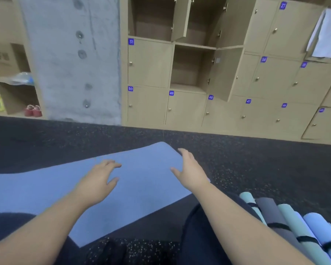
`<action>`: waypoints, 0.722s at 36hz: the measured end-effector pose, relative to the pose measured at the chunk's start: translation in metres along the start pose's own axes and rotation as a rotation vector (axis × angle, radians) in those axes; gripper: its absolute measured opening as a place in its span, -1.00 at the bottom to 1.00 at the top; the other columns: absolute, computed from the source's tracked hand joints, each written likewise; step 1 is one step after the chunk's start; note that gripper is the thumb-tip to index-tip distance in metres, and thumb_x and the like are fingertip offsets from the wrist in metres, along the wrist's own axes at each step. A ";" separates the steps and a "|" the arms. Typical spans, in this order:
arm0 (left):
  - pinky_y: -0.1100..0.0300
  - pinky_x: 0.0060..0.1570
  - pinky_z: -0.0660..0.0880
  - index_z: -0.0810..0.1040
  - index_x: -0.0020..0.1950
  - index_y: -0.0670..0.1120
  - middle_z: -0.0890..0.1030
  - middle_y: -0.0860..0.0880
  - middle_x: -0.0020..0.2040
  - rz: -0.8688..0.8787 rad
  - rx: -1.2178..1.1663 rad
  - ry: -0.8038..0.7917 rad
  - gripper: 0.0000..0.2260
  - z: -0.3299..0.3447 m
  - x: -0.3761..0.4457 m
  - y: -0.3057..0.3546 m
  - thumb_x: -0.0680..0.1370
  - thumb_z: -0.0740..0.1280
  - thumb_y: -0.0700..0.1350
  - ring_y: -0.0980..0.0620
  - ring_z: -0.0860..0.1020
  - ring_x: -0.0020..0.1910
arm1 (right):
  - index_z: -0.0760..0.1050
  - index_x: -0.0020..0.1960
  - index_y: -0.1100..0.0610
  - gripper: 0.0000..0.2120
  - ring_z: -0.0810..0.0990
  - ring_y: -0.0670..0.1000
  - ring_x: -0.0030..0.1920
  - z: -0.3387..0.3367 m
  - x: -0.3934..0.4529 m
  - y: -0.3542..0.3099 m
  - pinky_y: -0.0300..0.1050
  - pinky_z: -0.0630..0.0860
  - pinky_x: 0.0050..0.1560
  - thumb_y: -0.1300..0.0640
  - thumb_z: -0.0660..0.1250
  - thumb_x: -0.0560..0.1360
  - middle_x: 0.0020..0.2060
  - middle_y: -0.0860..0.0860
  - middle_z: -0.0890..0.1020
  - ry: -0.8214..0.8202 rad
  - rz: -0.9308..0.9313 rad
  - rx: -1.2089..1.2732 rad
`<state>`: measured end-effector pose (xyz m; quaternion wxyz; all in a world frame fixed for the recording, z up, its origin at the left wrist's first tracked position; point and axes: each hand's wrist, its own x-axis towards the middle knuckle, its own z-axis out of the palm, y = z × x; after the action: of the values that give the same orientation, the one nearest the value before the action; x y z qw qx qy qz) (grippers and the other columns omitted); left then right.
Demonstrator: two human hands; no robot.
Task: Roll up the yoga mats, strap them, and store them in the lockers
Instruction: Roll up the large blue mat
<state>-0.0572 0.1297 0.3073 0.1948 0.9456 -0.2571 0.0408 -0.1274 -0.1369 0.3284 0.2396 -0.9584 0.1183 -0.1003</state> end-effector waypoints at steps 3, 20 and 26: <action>0.22 0.37 0.15 0.37 0.43 -0.08 0.34 -0.06 0.43 -0.059 -0.027 -0.031 -0.62 0.024 0.013 -0.025 0.61 0.26 -0.09 -0.02 0.32 0.42 | 0.05 0.55 0.02 -0.39 0.46 0.03 0.29 0.009 0.018 0.010 -0.02 0.43 0.23 -0.03 0.26 0.61 0.50 -0.05 0.21 -0.026 0.010 -0.010; 0.05 0.39 0.27 0.12 0.55 0.00 0.18 -0.03 0.50 -0.378 0.010 -0.391 -0.51 0.158 0.047 -0.134 0.65 0.17 0.00 -0.08 0.24 0.45 | 0.01 0.56 0.05 -0.33 0.38 0.13 0.38 0.142 0.104 0.079 0.06 0.39 0.30 0.00 0.30 0.59 0.51 0.05 0.17 -0.376 0.119 -0.161; 0.05 0.38 0.30 0.05 0.57 0.01 0.15 -0.04 0.53 -0.477 0.046 -0.558 -0.47 0.218 0.027 -0.166 0.64 0.16 0.01 -0.07 0.20 0.47 | 0.01 0.56 0.01 -0.32 0.37 0.12 0.38 0.201 0.126 0.090 0.03 0.39 0.29 0.02 0.30 0.59 0.51 0.03 0.16 -0.483 0.073 -0.158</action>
<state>0.0444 0.1642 0.0537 0.0997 0.9579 -0.0715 -0.2595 0.0266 -0.1614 0.1280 0.1885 -0.9654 0.0997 0.1499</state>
